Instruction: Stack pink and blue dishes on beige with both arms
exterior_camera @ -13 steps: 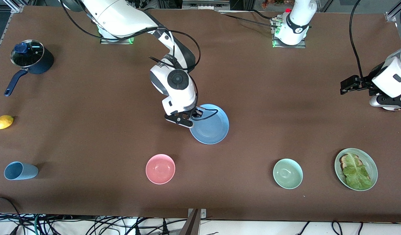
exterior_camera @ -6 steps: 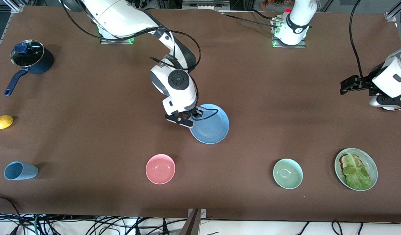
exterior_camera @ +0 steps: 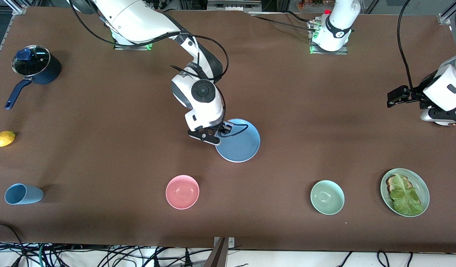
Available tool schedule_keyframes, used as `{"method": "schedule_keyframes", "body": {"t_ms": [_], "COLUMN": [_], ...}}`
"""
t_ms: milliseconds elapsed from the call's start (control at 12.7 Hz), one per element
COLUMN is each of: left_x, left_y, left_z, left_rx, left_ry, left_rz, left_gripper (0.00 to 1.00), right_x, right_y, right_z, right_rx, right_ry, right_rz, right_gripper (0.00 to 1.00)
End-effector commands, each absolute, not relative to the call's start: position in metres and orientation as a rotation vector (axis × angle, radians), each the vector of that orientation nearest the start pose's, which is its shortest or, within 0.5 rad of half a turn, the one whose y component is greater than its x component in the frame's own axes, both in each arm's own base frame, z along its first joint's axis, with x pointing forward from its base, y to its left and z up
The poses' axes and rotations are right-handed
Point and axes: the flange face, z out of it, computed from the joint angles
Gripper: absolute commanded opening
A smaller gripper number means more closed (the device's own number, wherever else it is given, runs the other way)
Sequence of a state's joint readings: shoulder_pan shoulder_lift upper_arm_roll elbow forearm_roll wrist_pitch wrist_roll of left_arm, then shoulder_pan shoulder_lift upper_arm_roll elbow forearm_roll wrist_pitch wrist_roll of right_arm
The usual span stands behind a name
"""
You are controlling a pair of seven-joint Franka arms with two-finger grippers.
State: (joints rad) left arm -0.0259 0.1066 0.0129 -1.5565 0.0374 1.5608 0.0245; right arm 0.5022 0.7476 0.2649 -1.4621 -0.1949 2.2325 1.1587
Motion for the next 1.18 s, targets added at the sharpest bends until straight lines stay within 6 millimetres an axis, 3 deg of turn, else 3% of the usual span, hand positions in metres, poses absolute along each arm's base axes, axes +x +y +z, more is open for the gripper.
{"method": "schedule_keyframes", "body": {"t_ms": [0,79,236,394,709,945,1103], "left_x": [0.58,0.58,0.58,0.58,0.58,0.58,0.58], "left_y": [-0.003,-0.003,-0.003,-0.003,-0.003,-0.003,-0.004], "left_z": [0.571,0.572,0.571,0.571,0.571,0.571,0.571], "left_rx": [-3.108,-3.108,-3.106,-3.106,-3.108,-3.108,-3.108], "left_ry": [0.069,0.071,0.071,0.071,0.069,0.069,0.071], "left_rz": [0.144,0.141,0.144,0.144,0.144,0.144,0.144], "left_gripper": [1.0,1.0,1.0,1.0,1.0,1.0,1.0], "right_x": [0.552,0.554,0.557,0.567,0.618,0.649,0.666], "right_y": [0.478,0.476,0.467,0.447,0.383,0.316,0.263], "right_z": [0.258,0.263,0.274,0.297,0.355,0.408,0.44], "right_rx": [-3.045,-3.044,-3.096,-3.165,-3.256,-3.279,-3.198], "right_ry": [0.531,0.53,0.524,0.479,0.296,0.169,0.161], "right_rz": [-0.04,-0.048,-0.043,-0.1,-0.021,0.008,0.032], "right_gripper": [0.9,0.99,1.0,1.0,1.0,1.0,1.0]}}
